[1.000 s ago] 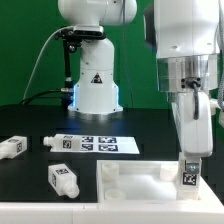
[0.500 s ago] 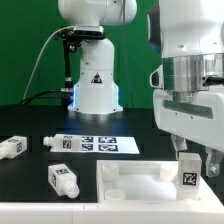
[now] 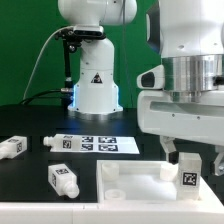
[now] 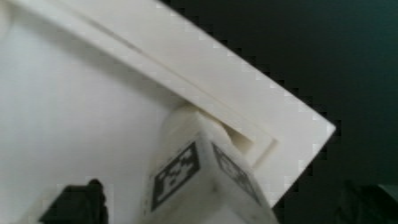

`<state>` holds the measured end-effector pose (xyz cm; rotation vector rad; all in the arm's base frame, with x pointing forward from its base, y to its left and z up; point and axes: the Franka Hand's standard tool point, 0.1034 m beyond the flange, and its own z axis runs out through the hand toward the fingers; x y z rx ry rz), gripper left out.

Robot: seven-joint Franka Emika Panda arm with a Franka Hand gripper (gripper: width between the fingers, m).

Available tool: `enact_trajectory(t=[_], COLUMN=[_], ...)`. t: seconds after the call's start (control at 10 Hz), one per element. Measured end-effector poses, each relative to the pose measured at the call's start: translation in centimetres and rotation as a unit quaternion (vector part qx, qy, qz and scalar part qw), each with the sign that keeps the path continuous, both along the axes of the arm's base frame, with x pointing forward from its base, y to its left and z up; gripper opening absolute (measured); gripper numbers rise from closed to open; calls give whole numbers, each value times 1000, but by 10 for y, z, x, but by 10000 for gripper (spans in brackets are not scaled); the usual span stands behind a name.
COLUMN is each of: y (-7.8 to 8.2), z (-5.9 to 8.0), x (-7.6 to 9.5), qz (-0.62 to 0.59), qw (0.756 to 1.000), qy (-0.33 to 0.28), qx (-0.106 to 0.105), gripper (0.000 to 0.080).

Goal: Assemble one leg

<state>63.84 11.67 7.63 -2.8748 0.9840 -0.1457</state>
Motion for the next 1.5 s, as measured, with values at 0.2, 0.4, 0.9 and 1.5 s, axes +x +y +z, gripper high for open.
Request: enact_trajectory(t=[0.2, 0.4, 0.9, 1.5], y=[-4, 1, -9, -21], z=[3, 2, 0, 0], x=[5, 2, 2, 0], qz=[141, 170, 53, -9], qw=[990, 985, 998, 1000], qy=[-14, -26, -17, -9], qx=[-19, -26, -16, -22], gripper=[649, 649, 300, 300])
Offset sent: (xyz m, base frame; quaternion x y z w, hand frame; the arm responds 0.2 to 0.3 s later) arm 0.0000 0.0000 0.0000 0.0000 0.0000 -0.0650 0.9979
